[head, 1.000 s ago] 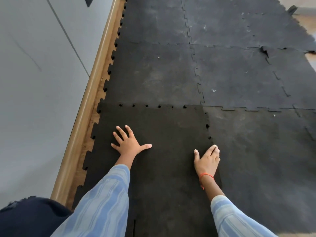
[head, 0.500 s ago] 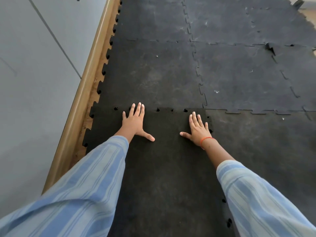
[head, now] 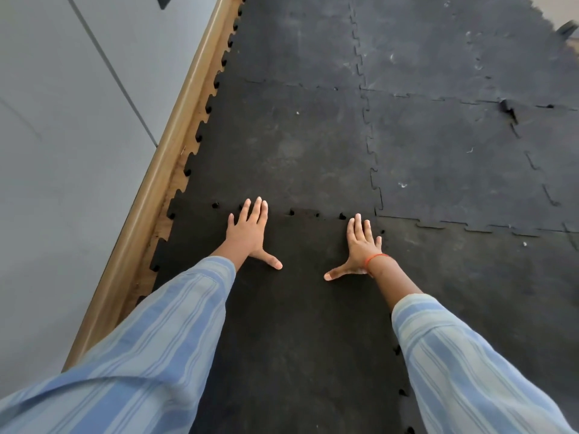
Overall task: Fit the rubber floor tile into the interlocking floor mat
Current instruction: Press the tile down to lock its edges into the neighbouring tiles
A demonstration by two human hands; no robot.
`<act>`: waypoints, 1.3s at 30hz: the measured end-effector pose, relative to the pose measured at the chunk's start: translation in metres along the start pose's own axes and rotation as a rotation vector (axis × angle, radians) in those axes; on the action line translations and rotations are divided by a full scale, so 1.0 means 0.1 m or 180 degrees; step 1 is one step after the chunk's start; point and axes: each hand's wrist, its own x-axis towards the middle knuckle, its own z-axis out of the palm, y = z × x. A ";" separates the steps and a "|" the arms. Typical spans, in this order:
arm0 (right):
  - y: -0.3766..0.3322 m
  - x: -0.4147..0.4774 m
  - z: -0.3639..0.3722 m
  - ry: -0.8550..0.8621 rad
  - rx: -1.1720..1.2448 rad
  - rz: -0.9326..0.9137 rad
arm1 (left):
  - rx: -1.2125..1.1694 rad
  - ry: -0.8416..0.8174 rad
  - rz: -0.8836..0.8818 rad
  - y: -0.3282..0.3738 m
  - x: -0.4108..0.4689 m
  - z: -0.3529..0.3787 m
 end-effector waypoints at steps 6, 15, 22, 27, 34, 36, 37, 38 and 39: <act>0.08 -0.22 0.17 0.0479 0.0513 0.0293 | -0.0108 0.0009 -0.0002 -0.05 0.06 0.07; 0.10 -0.81 0.80 0.2119 0.1039 0.1700 | -0.0732 -0.0037 -0.0643 -0.07 -0.09 0.31; -0.09 -1.03 1.21 0.2435 0.1140 0.2007 | -0.0399 0.0132 -0.0455 -0.09 -0.03 0.18; -0.03 -1.06 1.30 0.2563 0.1100 0.1722 | -0.0329 0.0037 -0.0453 0.04 -0.05 0.10; 0.00 -1.07 1.30 0.2750 0.1380 0.1488 | -0.0390 0.0244 -0.0432 0.02 -0.08 0.01; 0.01 -1.05 1.28 0.2772 0.1418 0.1474 | -0.0391 0.0312 -0.0385 0.00 -0.07 -0.01; 0.04 -1.04 1.26 0.2794 0.1422 0.1462 | -0.0376 0.0328 -0.0366 0.01 -0.08 -0.02; 0.07 -1.03 1.24 0.2821 0.1435 0.1446 | -0.0371 0.0333 -0.0349 0.02 -0.08 -0.02; 0.12 -1.01 1.22 0.2832 0.1458 0.1442 | -0.0370 0.0327 -0.0331 0.03 -0.09 -0.02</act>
